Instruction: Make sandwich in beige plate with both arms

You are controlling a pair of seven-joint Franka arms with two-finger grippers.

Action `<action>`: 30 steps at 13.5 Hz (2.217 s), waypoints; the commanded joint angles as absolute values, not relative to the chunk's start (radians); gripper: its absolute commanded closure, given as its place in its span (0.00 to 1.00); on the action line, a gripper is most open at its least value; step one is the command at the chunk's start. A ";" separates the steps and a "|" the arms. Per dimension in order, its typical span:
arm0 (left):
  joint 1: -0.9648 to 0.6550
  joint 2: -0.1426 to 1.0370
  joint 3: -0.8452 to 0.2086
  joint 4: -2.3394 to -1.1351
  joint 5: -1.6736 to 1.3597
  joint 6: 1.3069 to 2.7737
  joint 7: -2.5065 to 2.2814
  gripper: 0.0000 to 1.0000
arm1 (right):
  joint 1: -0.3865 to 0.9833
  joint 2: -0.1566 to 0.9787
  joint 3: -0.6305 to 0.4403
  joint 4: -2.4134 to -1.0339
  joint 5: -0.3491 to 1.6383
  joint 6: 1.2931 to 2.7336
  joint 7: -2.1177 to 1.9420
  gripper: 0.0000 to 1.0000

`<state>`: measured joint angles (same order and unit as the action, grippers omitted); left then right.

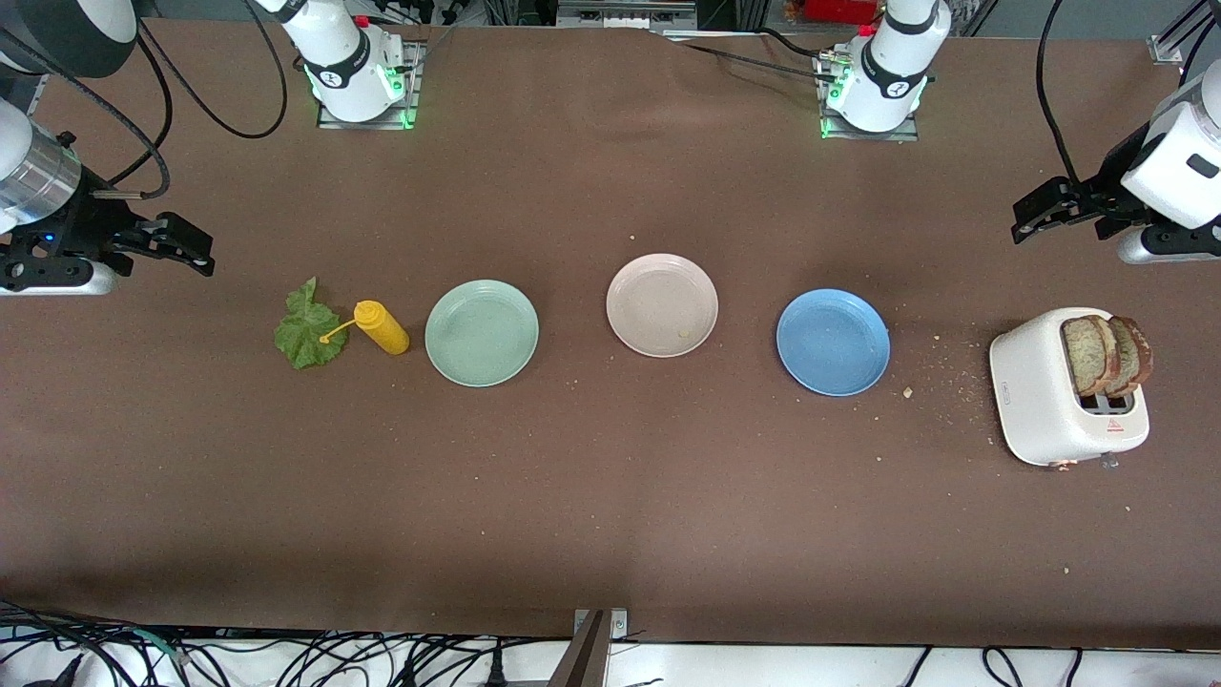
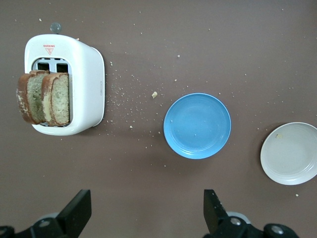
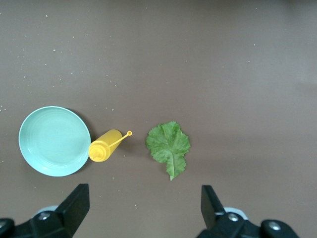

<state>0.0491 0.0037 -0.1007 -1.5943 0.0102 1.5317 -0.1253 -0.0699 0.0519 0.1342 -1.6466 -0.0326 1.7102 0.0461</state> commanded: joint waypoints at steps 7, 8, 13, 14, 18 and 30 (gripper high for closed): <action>0.051 0.023 -0.103 -1.560 -0.002 1.506 -0.103 0.00 | -0.075 0.063 0.135 -1.621 -0.017 1.703 0.041 0.00; 0.051 0.025 -0.100 -1.560 -0.002 1.506 -0.101 0.00 | -0.074 0.063 0.135 -1.621 -0.017 1.703 0.041 0.00; 0.100 0.086 -0.097 -1.563 0.062 1.493 -0.094 0.00 | -0.074 0.063 0.135 -1.621 -0.018 1.703 0.041 0.00; 0.100 0.103 -0.097 -1.562 0.107 1.497 -0.092 0.00 | -0.074 0.063 0.135 -1.621 -0.017 1.703 0.041 0.00; 0.126 0.170 -0.097 -1.568 0.195 1.581 -0.084 0.00 | -0.074 0.063 0.135 -1.621 -0.017 1.704 0.041 0.00; 0.261 0.334 -0.097 -1.634 0.196 1.859 0.061 0.03 | -0.074 0.063 0.137 -1.623 -0.017 1.723 0.041 0.00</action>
